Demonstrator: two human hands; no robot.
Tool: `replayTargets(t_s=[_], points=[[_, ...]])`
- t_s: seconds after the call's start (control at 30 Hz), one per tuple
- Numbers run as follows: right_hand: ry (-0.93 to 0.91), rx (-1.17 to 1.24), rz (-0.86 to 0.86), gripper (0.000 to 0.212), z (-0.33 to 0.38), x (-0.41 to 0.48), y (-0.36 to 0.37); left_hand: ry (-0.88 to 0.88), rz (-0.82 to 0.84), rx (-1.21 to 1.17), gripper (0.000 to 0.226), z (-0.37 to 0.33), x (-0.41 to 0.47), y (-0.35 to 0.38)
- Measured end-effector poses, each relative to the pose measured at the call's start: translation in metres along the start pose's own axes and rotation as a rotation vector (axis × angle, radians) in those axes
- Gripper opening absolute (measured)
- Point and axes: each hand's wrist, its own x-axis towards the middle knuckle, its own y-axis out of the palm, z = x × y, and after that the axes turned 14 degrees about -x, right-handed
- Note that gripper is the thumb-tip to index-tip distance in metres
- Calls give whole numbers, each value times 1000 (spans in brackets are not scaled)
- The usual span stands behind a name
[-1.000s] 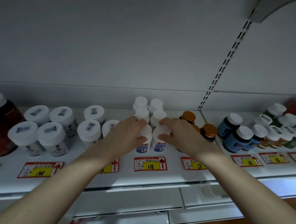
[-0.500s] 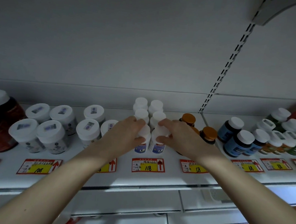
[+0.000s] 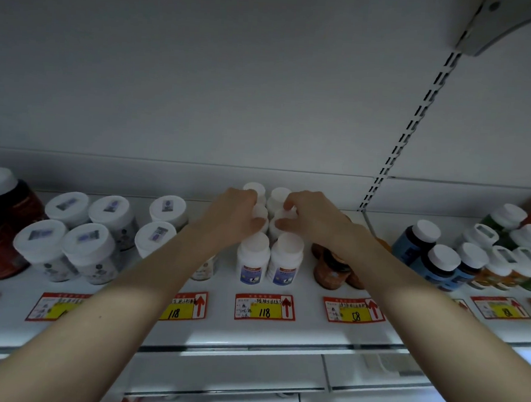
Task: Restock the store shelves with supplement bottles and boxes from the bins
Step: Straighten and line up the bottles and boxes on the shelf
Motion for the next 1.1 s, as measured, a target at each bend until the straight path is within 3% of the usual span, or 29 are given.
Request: replayTargets(t_s=[0.27,0.47,0.67,1.1], points=[[-15,5,1,43,-7,2,2,35,18,-59,35,2,4,-2],[47,63,-87,41,-12,18,-11,23,-127,-67,34,7,27,-16],[74,89,-2,47,-5,41,-5,-60,26,-78,41,13,52,-4],[87,105,-15,43,-15,41,0,-22,12,-78,39,14,55,1]])
